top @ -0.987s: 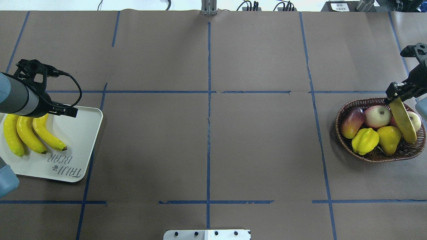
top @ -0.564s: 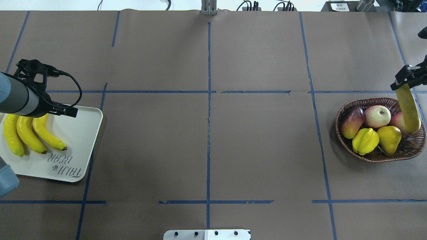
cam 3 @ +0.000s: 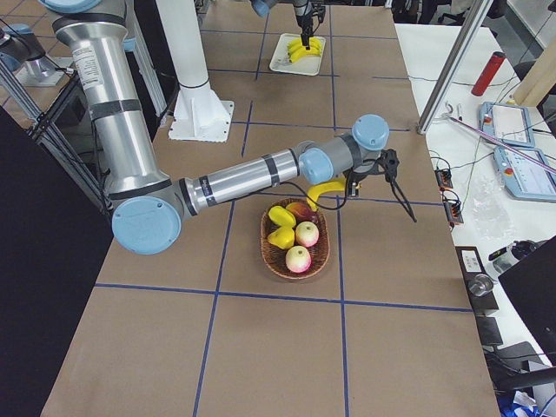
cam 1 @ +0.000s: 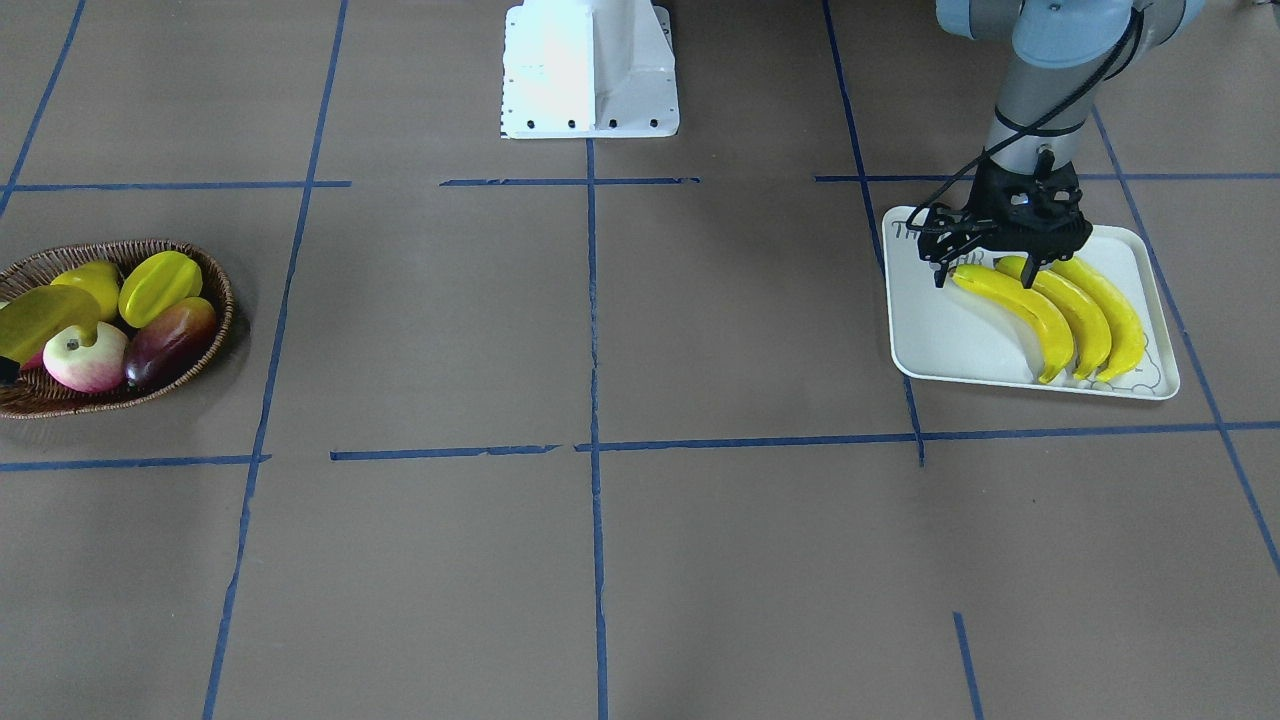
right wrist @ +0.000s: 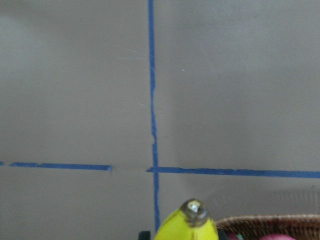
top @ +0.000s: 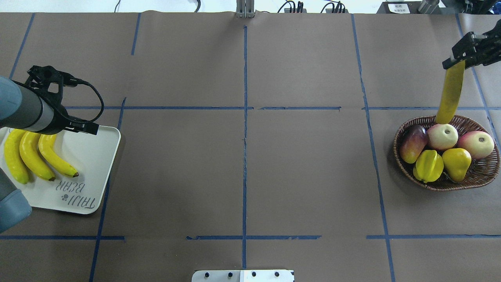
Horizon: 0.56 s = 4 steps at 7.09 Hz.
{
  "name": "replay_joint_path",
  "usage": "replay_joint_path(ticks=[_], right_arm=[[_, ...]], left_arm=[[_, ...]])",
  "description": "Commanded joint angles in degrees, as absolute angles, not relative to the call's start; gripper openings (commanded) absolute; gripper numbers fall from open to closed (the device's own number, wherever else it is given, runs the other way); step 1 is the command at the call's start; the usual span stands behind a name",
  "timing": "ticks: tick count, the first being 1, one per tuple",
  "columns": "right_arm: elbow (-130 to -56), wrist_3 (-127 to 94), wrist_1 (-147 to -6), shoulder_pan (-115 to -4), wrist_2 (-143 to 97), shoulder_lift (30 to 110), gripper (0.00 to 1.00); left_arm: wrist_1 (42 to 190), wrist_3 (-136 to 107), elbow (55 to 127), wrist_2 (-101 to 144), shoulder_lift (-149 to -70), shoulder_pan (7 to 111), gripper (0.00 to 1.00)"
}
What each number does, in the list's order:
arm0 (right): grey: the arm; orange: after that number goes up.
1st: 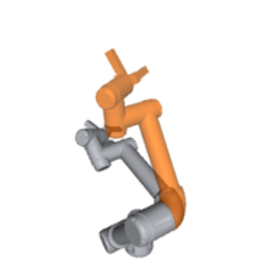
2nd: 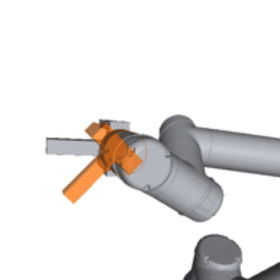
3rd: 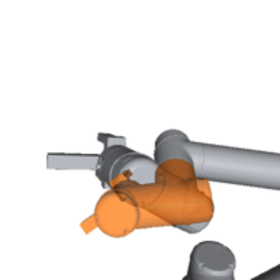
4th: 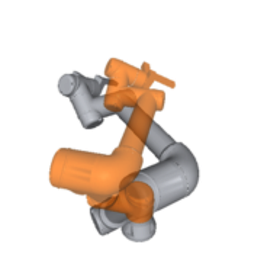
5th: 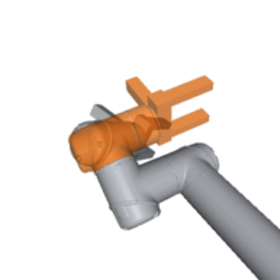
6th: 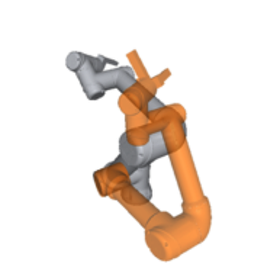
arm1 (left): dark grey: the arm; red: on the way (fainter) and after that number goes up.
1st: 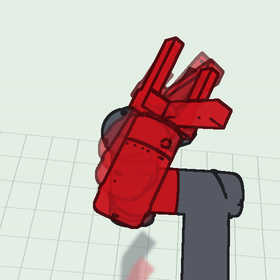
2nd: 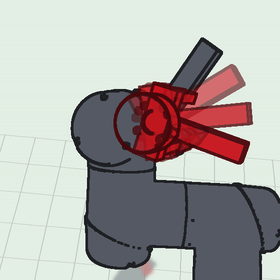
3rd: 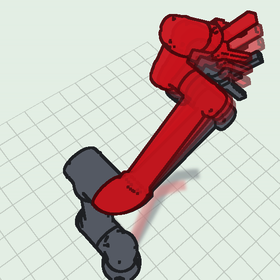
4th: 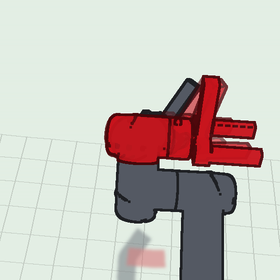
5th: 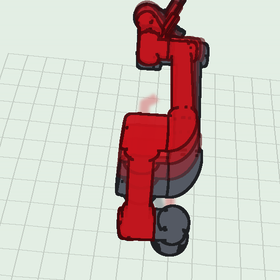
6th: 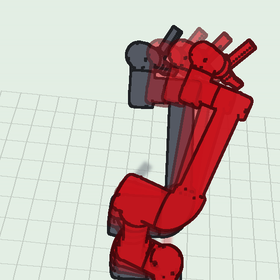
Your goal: Transfer all bananas from basket to plate
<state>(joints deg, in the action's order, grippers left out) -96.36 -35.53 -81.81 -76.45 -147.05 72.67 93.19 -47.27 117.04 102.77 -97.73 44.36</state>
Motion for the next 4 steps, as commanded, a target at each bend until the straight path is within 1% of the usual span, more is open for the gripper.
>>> replay_joint_path(ticks=[1,2,3,4], right_arm=[[-98.3,-43.6,-80.2,-76.0,-146.4,65.3,0.0],[-98.4,-44.9,-79.0,-75.2,-143.2,61.7,0.0],[-98.9,-51.0,-75.0,-71.8,-136.9,59.1,0.0],[-99.8,-59.8,-69.3,-66.5,-127.4,57.6,0.0]], left_arm=[[90.9,-54.9,116.2,107.8,-102.9,44.2,1.0],[90.8,-60.9,115.6,108.9,-106.5,44.2,1.0],[91.8,-67.2,113.9,112.1,-109.1,44.2,1.0],[92.0,-73.6,113.8,113.3,-112.1,44.2,1.0]])
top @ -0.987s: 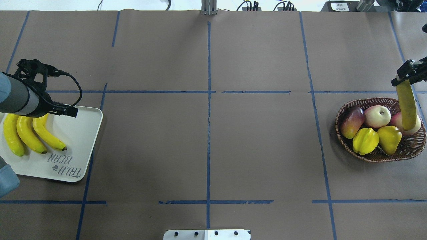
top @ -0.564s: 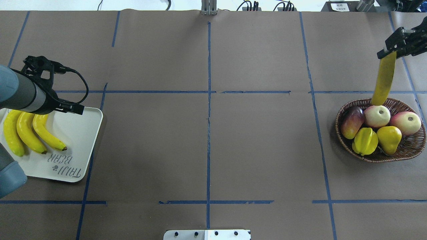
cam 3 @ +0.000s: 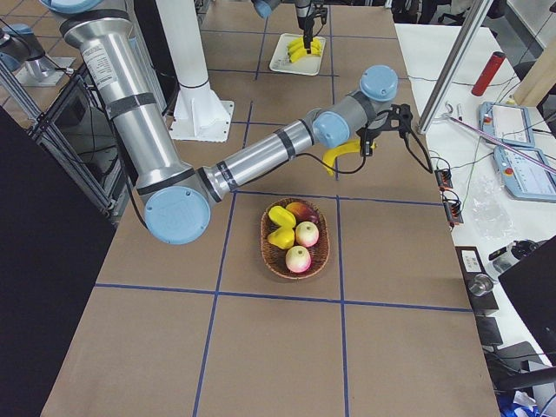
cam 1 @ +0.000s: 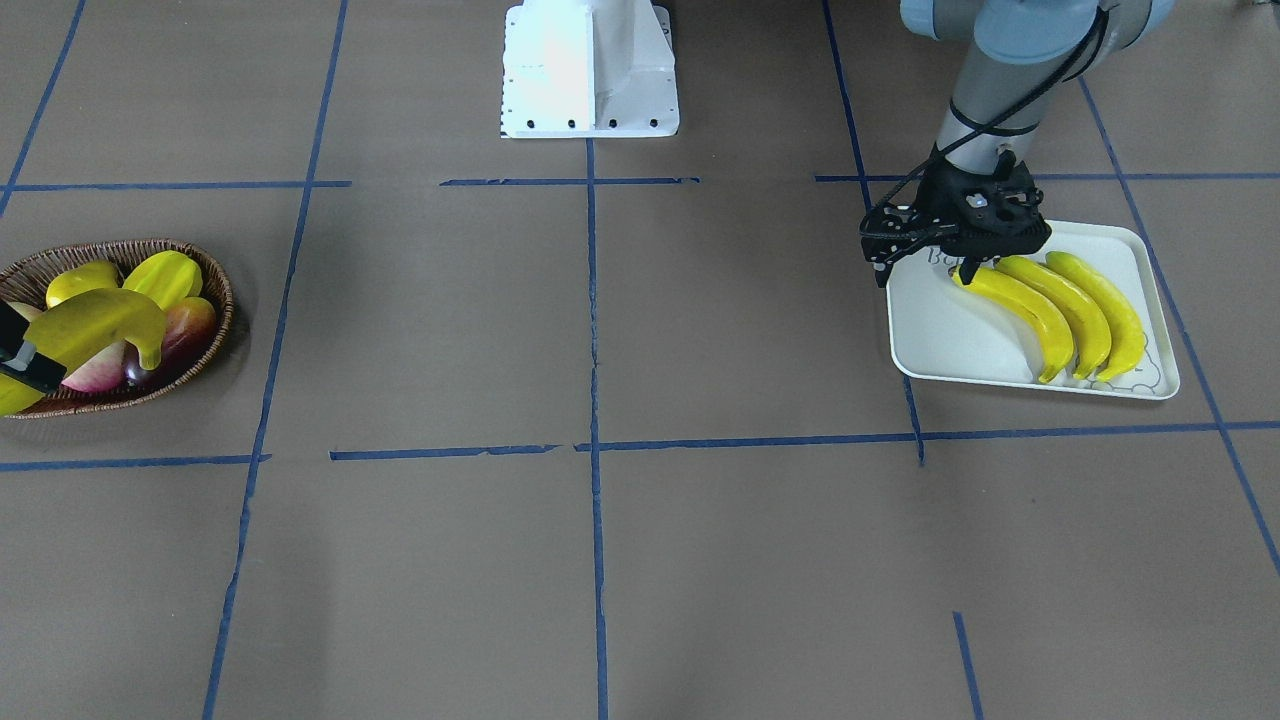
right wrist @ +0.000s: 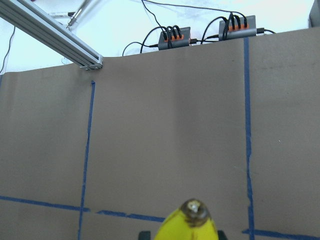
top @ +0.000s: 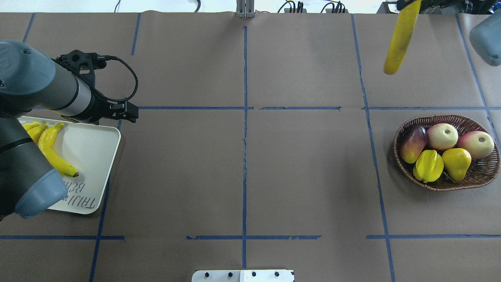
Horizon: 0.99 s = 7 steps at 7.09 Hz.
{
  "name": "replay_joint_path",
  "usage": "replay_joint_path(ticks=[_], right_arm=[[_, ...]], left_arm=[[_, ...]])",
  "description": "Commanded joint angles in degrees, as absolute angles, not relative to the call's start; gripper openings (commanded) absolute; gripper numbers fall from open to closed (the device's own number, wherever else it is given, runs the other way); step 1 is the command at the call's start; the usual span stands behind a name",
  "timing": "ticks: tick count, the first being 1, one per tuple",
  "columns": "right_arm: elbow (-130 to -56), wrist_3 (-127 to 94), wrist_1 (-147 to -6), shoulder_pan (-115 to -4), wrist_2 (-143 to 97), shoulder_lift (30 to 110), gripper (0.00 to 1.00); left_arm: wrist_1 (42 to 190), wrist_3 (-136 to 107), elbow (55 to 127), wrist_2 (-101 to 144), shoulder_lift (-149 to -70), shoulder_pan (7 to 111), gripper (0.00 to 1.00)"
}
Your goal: Transfer all bananas from basket to plate
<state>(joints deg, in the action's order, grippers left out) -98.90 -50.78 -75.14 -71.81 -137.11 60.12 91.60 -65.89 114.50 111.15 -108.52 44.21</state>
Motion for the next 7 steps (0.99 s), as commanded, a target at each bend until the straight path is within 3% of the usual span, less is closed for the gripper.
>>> replay_joint_path(ticks=[1,4,7], right_arm=[[-101.1,-66.5,-64.4,-61.1,-118.2,57.0,0.0],[-106.9,-74.0,-62.1,-47.1,-93.5,55.5,0.0],[-109.6,-73.7,-62.2,-32.2,-70.0,54.0,0.0]], left_arm=[[92.4,-82.0,113.7,114.1,-114.9,44.1,1.0],[114.4,-114.2,107.3,116.6,-116.0,44.2,1.0],[120.8,-128.5,105.3,116.5,-117.3,44.6,1.0]])
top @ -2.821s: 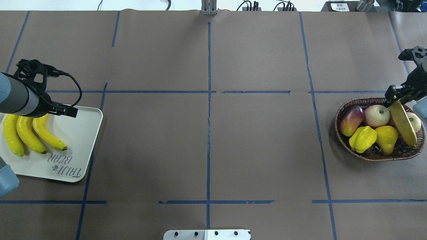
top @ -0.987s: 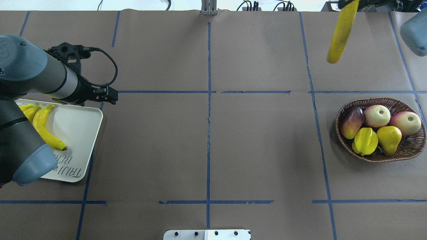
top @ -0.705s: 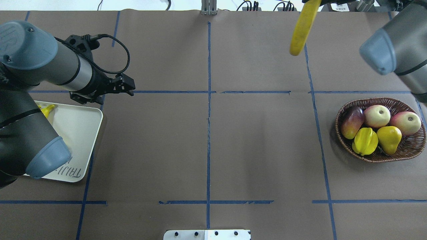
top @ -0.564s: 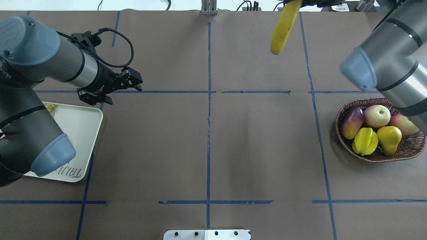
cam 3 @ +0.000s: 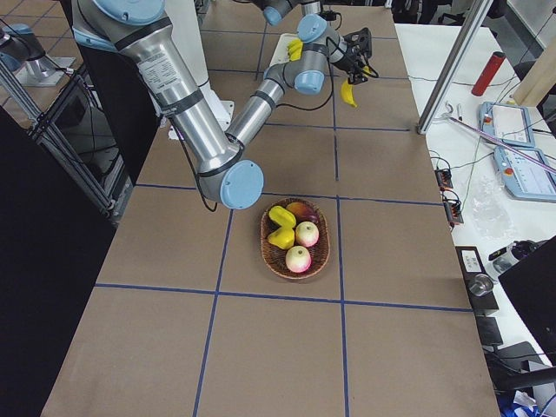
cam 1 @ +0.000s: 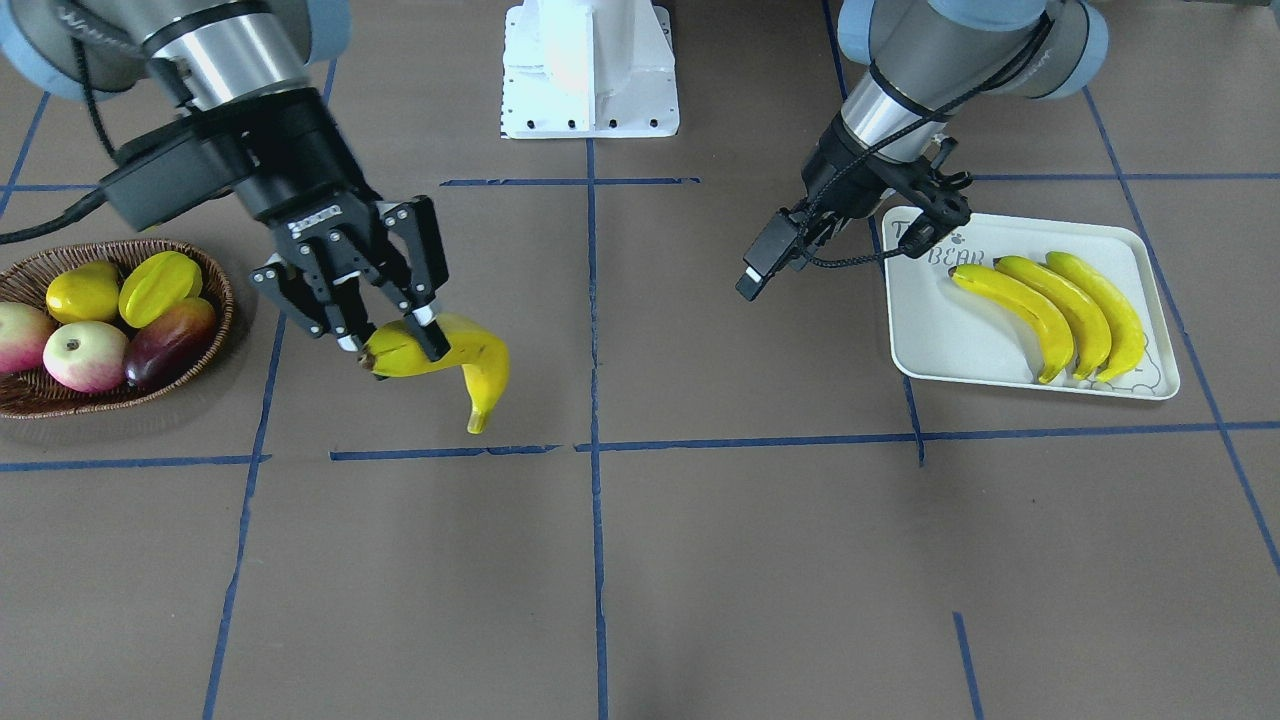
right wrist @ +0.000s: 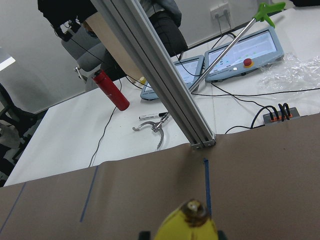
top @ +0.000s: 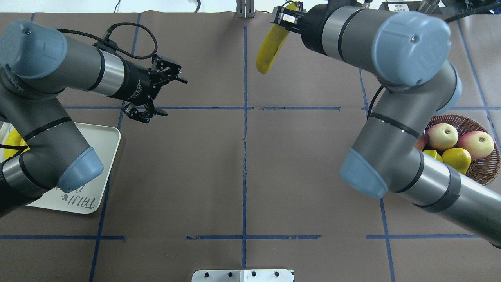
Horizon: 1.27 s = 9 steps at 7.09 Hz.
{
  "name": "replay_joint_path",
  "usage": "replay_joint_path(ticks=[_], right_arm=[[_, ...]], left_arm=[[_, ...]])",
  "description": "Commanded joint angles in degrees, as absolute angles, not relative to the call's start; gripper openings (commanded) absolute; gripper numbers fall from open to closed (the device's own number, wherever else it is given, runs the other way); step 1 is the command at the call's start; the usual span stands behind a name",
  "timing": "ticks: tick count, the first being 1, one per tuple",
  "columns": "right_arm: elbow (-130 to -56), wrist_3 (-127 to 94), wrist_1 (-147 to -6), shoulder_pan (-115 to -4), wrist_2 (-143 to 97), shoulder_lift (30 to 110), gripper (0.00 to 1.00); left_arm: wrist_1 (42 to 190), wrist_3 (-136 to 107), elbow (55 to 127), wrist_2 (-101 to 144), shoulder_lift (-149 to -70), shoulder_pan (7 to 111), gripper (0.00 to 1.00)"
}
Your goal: Transfer all bananas from basket to plate
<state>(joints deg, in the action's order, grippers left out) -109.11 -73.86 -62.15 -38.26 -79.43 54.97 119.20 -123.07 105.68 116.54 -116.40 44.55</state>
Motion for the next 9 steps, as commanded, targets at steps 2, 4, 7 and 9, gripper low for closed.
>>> replay_joint_path(ticks=[2,4,7,9], right_arm=[[-109.7,-73.2,-62.3,-26.2,-60.5,53.0,0.0],[-109.7,-73.1,-62.3,-22.8,-56.4,52.3,0.0],[-109.6,-73.1,-62.4,-19.4,-53.0,50.5,0.0],[-109.5,-73.1,-62.4,-19.2,-52.9,50.2,0.0]], left_arm=[[121.3,-136.6,105.0,116.6,-120.0,44.6,1.0],[122.0,-138.8,104.2,116.6,-121.4,44.5,1.0],[122.3,-139.0,101.8,116.6,-123.6,43.4,1.0],[124.2,-139.0,101.8,116.5,-123.5,41.7,1.0]])
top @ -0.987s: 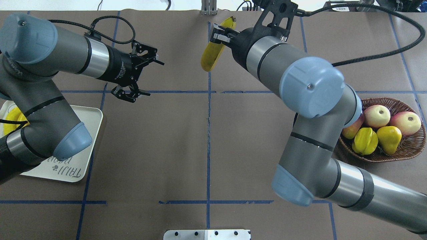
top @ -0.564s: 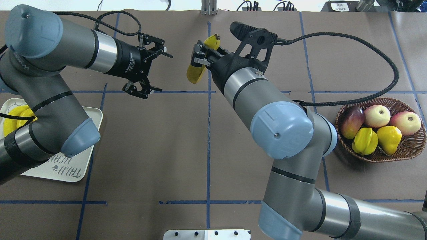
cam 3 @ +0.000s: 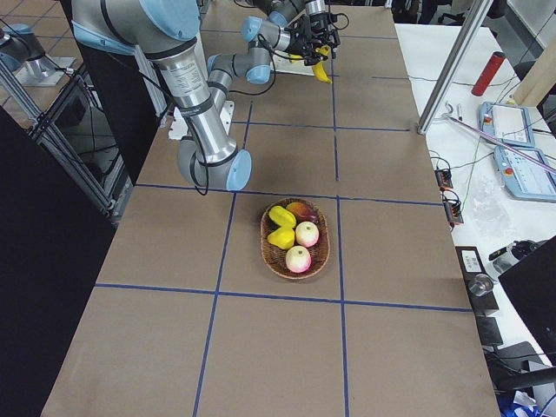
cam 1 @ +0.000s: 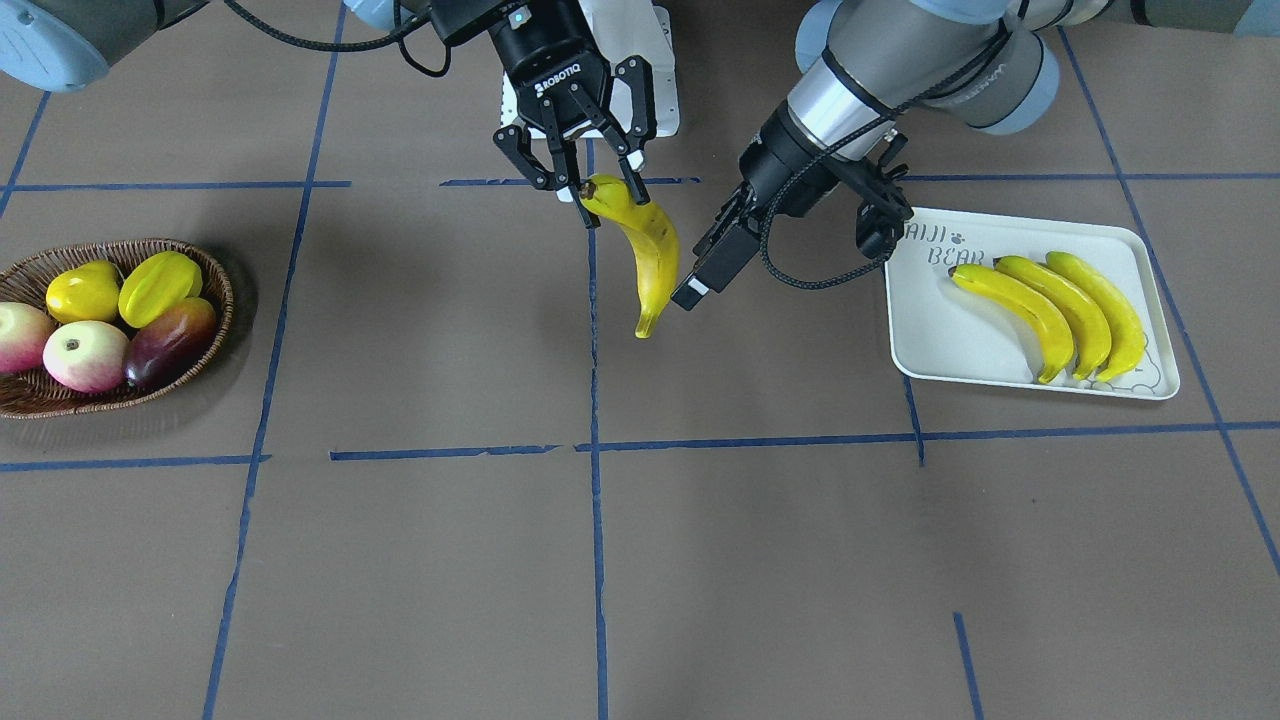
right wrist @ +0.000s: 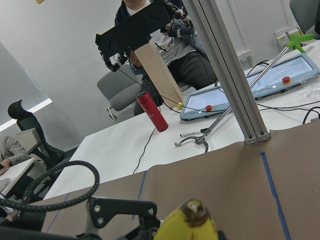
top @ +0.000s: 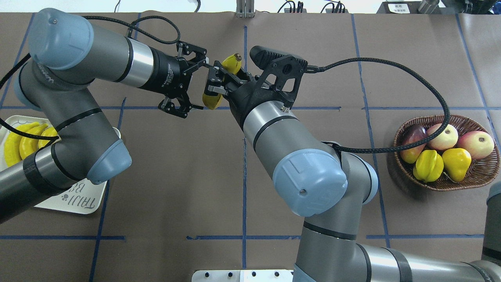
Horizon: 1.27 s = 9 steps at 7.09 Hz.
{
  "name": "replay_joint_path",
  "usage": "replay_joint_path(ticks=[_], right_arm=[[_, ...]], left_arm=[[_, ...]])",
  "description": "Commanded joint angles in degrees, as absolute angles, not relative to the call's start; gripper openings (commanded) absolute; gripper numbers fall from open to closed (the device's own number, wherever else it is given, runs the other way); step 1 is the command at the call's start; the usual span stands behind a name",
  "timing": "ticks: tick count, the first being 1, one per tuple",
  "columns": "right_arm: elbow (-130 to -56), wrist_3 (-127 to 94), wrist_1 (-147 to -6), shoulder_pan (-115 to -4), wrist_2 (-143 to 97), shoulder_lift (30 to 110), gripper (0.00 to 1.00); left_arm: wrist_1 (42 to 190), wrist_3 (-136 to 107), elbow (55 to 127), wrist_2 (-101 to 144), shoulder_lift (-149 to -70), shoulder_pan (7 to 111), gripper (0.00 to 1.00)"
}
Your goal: Transfer all bananas from basket to plate
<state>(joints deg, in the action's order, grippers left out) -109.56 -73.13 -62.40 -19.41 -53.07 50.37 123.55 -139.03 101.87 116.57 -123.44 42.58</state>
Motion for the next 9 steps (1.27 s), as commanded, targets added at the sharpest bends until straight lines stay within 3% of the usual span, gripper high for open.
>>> replay_joint_path(ticks=[1,2,3,4,5,6,7,8,9], right_arm=[[-109.6,-73.1,-62.5,-19.2,-52.8,50.2,0.0],[-109.6,-73.2,-62.4,-19.2,-52.8,50.2,0.0],[-109.6,-73.1,-62.5,-19.2,-52.8,50.2,0.0],[-109.6,-73.2,-62.4,-19.2,-52.8,50.2,0.0],[-109.6,-73.2,-62.4,-19.0,-52.8,50.3,0.0],[-109.7,-73.3,-62.4,-18.9,-52.8,50.3,0.02],[-109.9,-74.2,-62.3,-18.9,-52.8,50.2,0.18],[-110.3,-74.3,-62.2,-18.3,-52.6,50.4,0.99],[-110.5,-74.1,-62.1,-17.9,-51.6,50.7,1.0]], left_arm=[[124.2,-138.9,101.8,116.6,-123.5,41.3,1.0],[124.2,-138.9,101.8,116.6,-123.5,41.0,1.0],[124.2,-138.8,101.8,116.5,-123.5,40.7,0.92],[124.2,-139.1,101.9,116.5,-123.4,40.7,0.28],[124.2,-139.1,101.8,116.6,-123.1,40.9,0.0],[124.3,-139.1,101.8,116.8,-123.0,41.0,0.0],[124.4,-139.1,101.8,118.0,-123.0,41.2,0.0],[124.4,-139.2,101.7,118.0,-123.0,41.3,0.0],[124.5,-139.2,101.6,118.0,-123.0,41.4,0.0]])
